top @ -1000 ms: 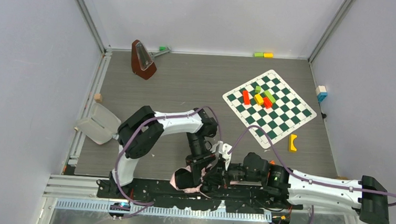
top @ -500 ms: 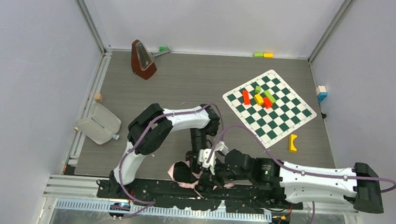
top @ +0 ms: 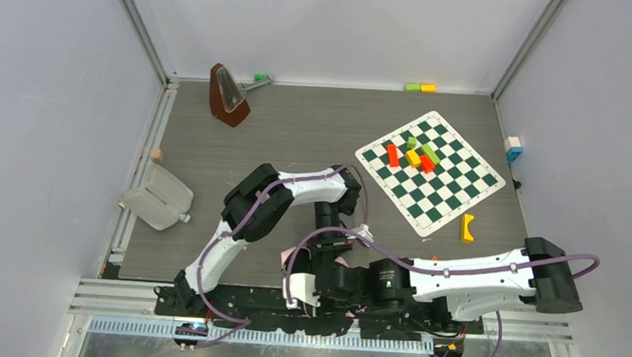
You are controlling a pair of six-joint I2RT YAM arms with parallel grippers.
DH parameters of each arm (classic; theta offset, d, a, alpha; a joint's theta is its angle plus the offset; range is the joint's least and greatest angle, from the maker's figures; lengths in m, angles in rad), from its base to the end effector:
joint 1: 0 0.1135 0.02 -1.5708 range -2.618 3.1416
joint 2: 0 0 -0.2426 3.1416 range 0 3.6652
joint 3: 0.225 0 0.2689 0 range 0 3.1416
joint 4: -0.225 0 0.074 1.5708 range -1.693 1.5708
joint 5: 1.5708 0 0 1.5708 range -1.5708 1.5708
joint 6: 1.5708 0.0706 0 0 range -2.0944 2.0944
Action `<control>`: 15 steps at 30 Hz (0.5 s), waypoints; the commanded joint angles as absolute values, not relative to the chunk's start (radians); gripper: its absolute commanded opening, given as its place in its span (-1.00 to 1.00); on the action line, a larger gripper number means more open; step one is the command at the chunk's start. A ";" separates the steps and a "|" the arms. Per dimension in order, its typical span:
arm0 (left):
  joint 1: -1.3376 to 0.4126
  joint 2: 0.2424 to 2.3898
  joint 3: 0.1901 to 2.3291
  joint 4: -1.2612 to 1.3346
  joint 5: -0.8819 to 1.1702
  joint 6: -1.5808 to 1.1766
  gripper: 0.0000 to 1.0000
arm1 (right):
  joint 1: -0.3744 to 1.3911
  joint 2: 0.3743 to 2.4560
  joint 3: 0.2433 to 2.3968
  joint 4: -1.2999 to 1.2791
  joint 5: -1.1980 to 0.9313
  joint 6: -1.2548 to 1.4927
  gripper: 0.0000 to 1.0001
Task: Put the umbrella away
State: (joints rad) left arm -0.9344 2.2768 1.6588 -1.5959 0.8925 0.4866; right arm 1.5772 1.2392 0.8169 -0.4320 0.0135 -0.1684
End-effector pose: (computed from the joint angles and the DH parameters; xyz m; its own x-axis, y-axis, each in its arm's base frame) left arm 0.1667 -0.3181 0.1005 -0.3142 0.9189 0.2387 0.4232 0.3606 -0.8312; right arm -0.0010 0.2997 0.1811 0.1723 -0.7438 -0.6458 -0.9850 -0.1239 -0.1201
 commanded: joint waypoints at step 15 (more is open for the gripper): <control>-0.886 2.411 1.747 -1.563 0.949 0.523 -1.00 | 1.670 1.284 0.858 0.085 0.024 -0.298 -0.89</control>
State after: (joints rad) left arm -0.9092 2.3852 1.7081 -1.5970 0.9512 0.5396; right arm 1.6123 1.2640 0.7872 -0.3927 0.1234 -0.2687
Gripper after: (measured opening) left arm 0.132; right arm 0.062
